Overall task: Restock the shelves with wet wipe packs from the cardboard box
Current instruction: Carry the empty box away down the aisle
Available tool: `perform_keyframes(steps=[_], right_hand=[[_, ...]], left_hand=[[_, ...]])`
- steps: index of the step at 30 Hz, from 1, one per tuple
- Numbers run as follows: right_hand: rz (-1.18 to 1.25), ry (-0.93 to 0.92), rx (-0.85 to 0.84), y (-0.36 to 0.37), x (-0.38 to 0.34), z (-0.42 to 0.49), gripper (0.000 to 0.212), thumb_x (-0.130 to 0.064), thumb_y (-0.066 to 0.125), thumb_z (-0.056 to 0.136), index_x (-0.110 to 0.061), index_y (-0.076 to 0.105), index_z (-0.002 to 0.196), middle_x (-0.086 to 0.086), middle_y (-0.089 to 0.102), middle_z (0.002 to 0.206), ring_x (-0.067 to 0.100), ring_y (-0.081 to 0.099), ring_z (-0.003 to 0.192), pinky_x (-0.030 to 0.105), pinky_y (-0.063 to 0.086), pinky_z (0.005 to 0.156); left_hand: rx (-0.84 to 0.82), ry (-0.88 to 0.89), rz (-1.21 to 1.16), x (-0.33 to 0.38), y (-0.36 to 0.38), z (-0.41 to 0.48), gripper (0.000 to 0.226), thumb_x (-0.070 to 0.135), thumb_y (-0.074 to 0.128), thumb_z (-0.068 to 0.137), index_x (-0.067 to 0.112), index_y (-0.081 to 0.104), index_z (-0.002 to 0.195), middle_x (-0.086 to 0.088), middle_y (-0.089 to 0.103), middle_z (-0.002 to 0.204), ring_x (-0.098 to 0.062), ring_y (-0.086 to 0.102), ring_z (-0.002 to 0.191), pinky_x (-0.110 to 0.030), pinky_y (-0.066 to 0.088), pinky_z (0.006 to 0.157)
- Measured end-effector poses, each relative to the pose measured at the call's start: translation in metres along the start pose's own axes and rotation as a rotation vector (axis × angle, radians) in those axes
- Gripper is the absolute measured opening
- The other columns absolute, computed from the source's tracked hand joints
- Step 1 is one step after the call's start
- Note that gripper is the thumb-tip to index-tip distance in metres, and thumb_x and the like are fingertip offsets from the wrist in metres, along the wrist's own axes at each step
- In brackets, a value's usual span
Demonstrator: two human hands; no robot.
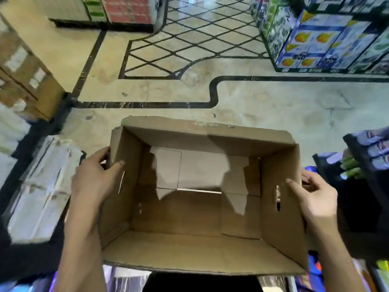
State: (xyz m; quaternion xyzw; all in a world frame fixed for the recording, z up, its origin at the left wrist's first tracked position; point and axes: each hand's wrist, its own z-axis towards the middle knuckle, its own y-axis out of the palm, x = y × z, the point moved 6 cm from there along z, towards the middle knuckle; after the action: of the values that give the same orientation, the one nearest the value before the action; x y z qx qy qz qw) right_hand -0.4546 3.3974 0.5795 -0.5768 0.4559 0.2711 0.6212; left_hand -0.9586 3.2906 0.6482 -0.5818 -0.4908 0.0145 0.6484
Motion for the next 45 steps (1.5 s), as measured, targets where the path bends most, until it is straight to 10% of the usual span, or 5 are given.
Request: perform_keyframes(steps=[6,17,21,37,45], right_hand=[[-0.015,-0.048,-0.049,0.027,-0.047,0.148,0.034,-0.010,0.078,0.087,-0.013,0.070,0.120,0.004,0.073,0.097,-0.007,0.067,0.070,0.000,0.047,0.058],[-0.006,-0.128,-0.143,0.141,-0.159,0.334,0.036,-0.012,0.081,0.084,-0.022,0.073,0.117,-0.023,0.072,0.093,-0.006,0.070,0.073,0.024,0.062,0.069],[-0.021,-0.140,-0.166,0.198,-0.198,0.382,0.036,-0.018,0.081,0.083,-0.037,0.071,0.112,-0.018,0.074,0.103,0.013,0.074,0.082,0.049,0.062,0.082],[-0.084,-0.175,-0.207,0.394,-0.307,0.639,0.042,-0.025,0.080,0.085,-0.025,0.070,0.126,-0.009,0.071,0.110,0.002,0.067,0.090,0.049,0.062,0.085],[-0.102,-0.222,-0.395,0.520,-0.380,0.791,0.039,-0.024,0.079,0.085,-0.022,0.072,0.124,-0.001,0.075,0.113,0.020,0.072,0.095,0.052,0.062,0.086]], left_hand=[[0.029,-0.014,-0.005,0.079,0.037,0.092,0.053,0.039,0.070,0.087,0.027,0.059,0.137,-0.005,0.070,0.125,-0.030,0.066,0.107,-0.048,0.055,0.090],[0.062,-0.097,0.036,0.141,0.062,0.260,0.045,0.034,0.058,0.098,0.020,0.055,0.140,-0.010,0.065,0.133,-0.035,0.062,0.114,-0.052,0.050,0.097],[0.059,-0.103,0.015,0.149,0.058,0.340,0.039,0.032,0.052,0.101,0.017,0.054,0.138,-0.012,0.063,0.132,-0.037,0.059,0.115,-0.052,0.048,0.095],[0.205,-0.207,-0.028,0.247,0.079,0.625,0.049,0.030,0.053,0.103,0.017,0.045,0.149,-0.017,0.055,0.143,-0.042,0.050,0.128,-0.055,0.040,0.105],[0.346,-0.298,-0.118,0.278,0.065,0.737,0.054,0.036,0.070,0.091,0.023,0.056,0.142,-0.010,0.068,0.127,-0.018,0.061,0.102,-0.040,0.050,0.088]])
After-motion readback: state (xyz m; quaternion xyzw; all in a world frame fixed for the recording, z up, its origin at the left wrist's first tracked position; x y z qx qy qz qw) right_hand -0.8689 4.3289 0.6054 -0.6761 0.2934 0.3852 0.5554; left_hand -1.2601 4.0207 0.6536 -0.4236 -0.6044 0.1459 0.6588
